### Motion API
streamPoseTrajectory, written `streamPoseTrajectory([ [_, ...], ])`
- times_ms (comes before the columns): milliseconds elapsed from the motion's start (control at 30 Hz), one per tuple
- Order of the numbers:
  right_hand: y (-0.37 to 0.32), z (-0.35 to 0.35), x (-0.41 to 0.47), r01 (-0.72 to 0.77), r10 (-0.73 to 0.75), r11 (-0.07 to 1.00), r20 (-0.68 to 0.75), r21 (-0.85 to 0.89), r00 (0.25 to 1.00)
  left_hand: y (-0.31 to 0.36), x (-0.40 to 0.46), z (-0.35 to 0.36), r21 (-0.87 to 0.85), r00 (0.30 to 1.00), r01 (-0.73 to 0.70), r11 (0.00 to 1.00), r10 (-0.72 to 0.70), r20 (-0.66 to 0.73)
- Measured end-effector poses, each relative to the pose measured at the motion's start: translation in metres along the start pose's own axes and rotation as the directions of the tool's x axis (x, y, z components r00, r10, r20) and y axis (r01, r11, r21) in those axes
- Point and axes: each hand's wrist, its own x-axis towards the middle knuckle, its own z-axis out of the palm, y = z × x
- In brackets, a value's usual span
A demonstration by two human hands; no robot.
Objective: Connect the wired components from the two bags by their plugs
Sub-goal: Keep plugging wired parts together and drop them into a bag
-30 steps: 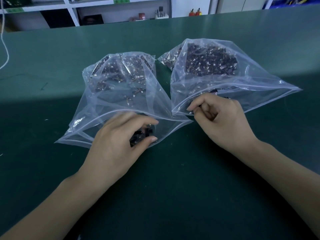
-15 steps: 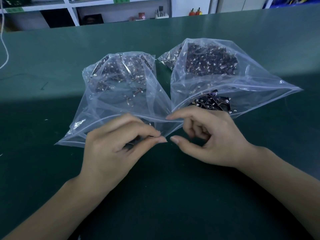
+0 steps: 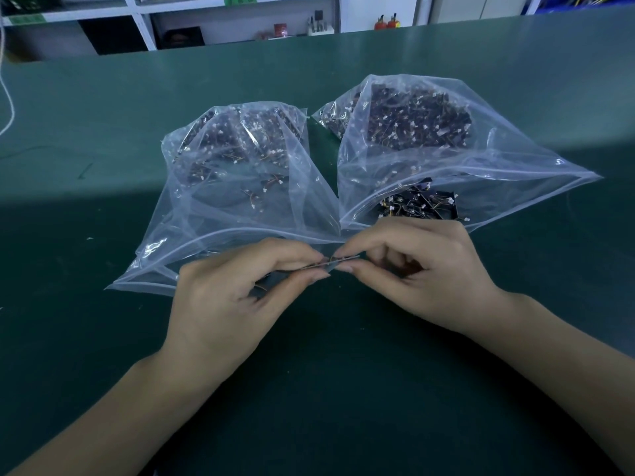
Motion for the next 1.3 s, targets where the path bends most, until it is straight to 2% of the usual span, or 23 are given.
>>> streamPoseTrajectory([
  [100, -0.003, 0.000, 0.003, 0.013, -0.013, 1.000, -0.009, 0.010, 1.000, -0.003, 0.003, 0.000, 0.040, 1.000, 0.017, 0.999, -0.017, -0.015],
  [267, -0.005, -0.001, 0.004, 0.025, -0.026, 0.999, 0.007, 0.022, 1.000, -0.006, 0.002, 0.000, 0.105, 0.999, 0.005, 0.994, -0.010, 0.041],
  [1100, -0.003, -0.001, 0.002, -0.046, 0.046, 0.999, 0.083, 0.001, 0.995, -0.010, -0.001, 0.002, 0.114, 0.994, 0.023, 0.993, -0.035, 0.105],
  [1300, -0.002, -0.002, 0.003, -0.059, 0.062, 0.997, 0.088, -0.041, 0.994, -0.011, -0.002, 0.004, 0.106, 0.989, 0.072, 0.992, -0.085, 0.123],
])
